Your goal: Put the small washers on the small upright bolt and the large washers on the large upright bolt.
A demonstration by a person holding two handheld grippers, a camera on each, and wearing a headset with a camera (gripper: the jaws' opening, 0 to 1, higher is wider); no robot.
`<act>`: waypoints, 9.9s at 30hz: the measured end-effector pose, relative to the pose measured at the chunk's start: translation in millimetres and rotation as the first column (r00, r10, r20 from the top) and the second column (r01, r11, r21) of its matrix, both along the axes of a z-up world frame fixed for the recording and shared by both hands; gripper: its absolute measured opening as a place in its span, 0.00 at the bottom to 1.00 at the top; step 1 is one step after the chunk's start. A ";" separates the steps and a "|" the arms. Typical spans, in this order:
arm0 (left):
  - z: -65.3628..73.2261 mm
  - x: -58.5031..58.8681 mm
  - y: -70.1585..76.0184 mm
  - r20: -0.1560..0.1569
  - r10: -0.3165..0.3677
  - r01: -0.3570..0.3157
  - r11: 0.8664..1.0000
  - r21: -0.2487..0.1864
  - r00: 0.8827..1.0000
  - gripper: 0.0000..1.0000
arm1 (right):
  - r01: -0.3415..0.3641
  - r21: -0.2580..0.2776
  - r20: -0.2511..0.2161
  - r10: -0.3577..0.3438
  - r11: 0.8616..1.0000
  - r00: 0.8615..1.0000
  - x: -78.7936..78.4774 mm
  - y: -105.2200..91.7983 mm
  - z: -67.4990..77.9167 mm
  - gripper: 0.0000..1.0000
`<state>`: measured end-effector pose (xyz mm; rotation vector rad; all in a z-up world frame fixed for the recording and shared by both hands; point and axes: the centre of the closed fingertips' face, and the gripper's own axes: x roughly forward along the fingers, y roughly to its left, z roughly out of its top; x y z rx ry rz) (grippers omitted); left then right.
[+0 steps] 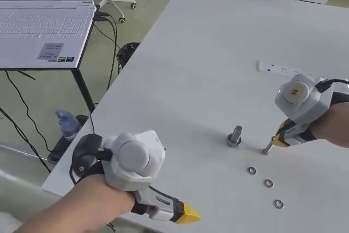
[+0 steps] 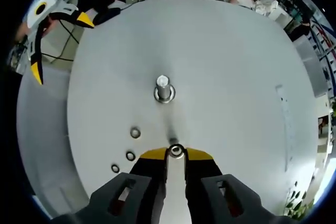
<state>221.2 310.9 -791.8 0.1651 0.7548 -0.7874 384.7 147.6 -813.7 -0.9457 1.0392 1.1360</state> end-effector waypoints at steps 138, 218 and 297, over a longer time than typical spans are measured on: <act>12.6 -4.3 10.0 0.081 -0.026 0.025 1.000 0.014 0.996 0.98 | -0.007 0.007 -0.014 0.007 1.000 1.000 -24.7 -7.2 15.8 0.31; 10.3 -5.9 8.5 0.045 -0.085 0.084 0.996 0.034 0.995 0.88 | 0.050 -0.020 -0.050 -0.051 0.999 0.997 -71.2 -19.3 -66.4 0.20; 10.5 -9.7 5.1 0.046 -0.073 0.071 0.997 0.032 0.996 0.87 | 0.109 -0.031 -0.053 -0.111 0.994 0.992 -45.3 -26.2 7.5 0.12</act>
